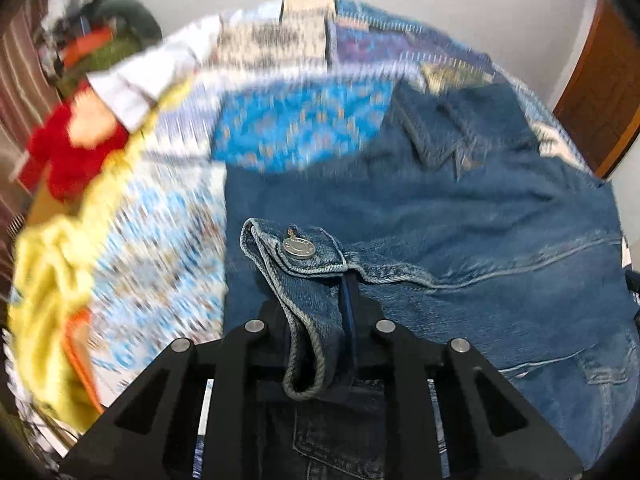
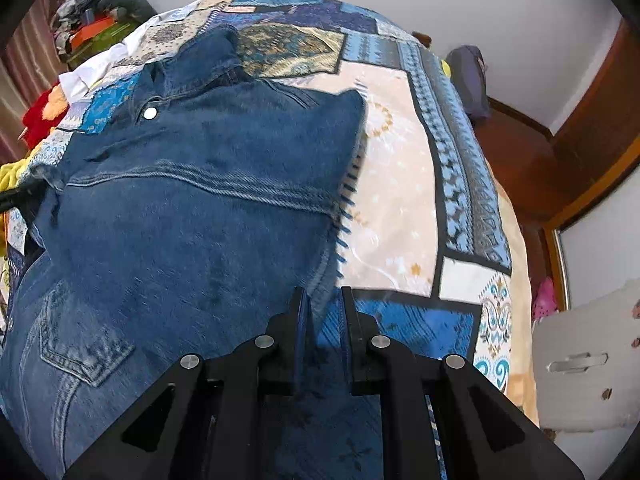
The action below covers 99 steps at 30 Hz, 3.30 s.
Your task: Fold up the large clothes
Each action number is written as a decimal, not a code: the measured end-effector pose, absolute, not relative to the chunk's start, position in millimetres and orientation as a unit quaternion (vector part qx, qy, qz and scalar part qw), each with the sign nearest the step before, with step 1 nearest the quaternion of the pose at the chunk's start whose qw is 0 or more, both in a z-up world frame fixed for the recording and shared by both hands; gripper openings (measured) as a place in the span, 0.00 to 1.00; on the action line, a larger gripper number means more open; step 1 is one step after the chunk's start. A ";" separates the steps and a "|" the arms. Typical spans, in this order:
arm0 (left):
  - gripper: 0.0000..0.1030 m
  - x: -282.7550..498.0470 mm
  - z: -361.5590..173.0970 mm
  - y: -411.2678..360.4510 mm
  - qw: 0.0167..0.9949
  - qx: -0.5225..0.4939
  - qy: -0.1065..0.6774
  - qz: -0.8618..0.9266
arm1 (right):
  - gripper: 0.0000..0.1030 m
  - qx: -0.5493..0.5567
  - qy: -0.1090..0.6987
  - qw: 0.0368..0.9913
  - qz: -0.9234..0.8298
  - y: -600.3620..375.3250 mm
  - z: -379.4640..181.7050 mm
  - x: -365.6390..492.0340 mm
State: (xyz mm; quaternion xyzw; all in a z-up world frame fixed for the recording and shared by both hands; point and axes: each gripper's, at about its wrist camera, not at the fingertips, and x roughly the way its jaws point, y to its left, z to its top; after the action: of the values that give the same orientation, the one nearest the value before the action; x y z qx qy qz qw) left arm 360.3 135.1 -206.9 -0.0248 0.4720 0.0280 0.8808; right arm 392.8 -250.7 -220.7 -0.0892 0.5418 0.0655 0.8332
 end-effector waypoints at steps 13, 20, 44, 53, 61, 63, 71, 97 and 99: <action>0.18 384.8 -110.0 129.0 0.931 0.045 0.360 0.034 | 0.10 0.016 0.487 0.866 0.110 -258.0 -167.5 425.5; 0.19 392.9 -198.3 153.4 0.884 0.026 0.464 0.042 | 0.10 -0.043 0.530 0.842 0.088 -217.6 -220.7 456.4; 0.81 357.3 -211.3 216.7 0.860 -0.020 0.508 0.048 | 0.74 0.061 0.514 0.850 0.096 -267.1 -200.9 445.0; 0.76 441.7 -252.1 238.2 0.830 -0.118 0.544 0.034 | 0.74 0.108 0.512 0.845 0.111 -265.0 -198.7 495.5; 0.38 483.3 -288.5 216.9 0.819 -0.090 0.566 0.030 | 0.44 0.136 0.532 0.826 0.128 -256.9 -229.2 535.7; 0.23 486.0 -289.2 210.6 0.826 -0.080 0.557 0.036 | 0.31 0.132 0.535 0.825 0.124 -250.4 -233.8 541.3; 0.10 472.2 -242.6 191.6 0.863 -0.022 0.499 0.073 | 0.11 0.068 0.495 0.856 0.133 -220.0 -206.6 561.5; 0.23 505.8 -268.4 270.2 0.850 -0.028 0.505 0.150 | 0.42 -0.072 0.470 0.874 0.105 -131.9 -236.4 651.6; 0.23 503.8 -267.8 270.0 0.852 -0.031 0.501 0.149 | 0.65 -0.115 0.456 0.879 0.078 -128.7 -237.8 648.7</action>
State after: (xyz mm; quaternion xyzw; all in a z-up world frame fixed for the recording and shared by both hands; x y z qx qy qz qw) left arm 503.8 270.0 -267.8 -0.0310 0.5006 0.1492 0.8521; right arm 648.7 -128.7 -237.8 -0.1152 0.4562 0.0775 0.8790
